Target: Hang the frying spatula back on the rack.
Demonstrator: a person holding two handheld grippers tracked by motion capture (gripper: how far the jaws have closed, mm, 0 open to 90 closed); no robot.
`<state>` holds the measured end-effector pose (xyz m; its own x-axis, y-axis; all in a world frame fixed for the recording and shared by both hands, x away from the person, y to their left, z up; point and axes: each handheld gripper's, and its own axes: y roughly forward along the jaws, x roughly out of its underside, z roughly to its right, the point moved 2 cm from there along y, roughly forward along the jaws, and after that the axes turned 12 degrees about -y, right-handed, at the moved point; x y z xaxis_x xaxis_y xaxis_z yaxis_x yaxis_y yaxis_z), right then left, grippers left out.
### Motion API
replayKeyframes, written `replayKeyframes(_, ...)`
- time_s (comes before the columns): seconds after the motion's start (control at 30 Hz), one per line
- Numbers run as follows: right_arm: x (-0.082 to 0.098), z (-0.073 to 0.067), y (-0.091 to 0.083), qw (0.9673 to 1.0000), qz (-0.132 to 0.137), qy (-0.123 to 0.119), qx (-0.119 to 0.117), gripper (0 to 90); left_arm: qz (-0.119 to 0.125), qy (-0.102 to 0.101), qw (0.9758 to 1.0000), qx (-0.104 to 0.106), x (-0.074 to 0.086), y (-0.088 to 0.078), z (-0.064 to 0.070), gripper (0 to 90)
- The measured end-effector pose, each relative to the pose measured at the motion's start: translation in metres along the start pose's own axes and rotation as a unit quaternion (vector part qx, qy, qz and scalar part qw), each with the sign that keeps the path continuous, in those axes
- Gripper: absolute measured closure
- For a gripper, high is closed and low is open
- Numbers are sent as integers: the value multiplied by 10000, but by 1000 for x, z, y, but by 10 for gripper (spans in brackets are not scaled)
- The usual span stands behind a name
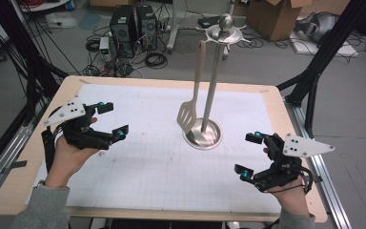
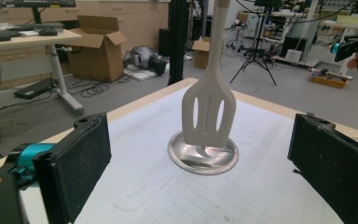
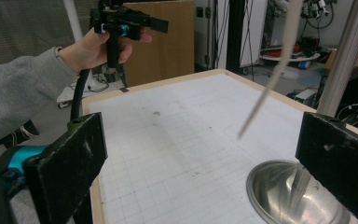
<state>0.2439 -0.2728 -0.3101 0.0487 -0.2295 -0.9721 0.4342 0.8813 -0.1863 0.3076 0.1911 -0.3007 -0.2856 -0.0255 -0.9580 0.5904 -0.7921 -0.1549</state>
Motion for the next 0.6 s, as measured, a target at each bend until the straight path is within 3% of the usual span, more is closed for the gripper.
replayKeyframes(0.33, -1, 1, 1, 10000, 50, -22, 29, 8, 49, 75, 9999, -129, 7, -19, 0, 64)
replayKeyframes(0.6, -2, 2, 1, 10000, 63, -45, 33, 8, 154, 9, 9997, -176, 15, -32, -3, 64)
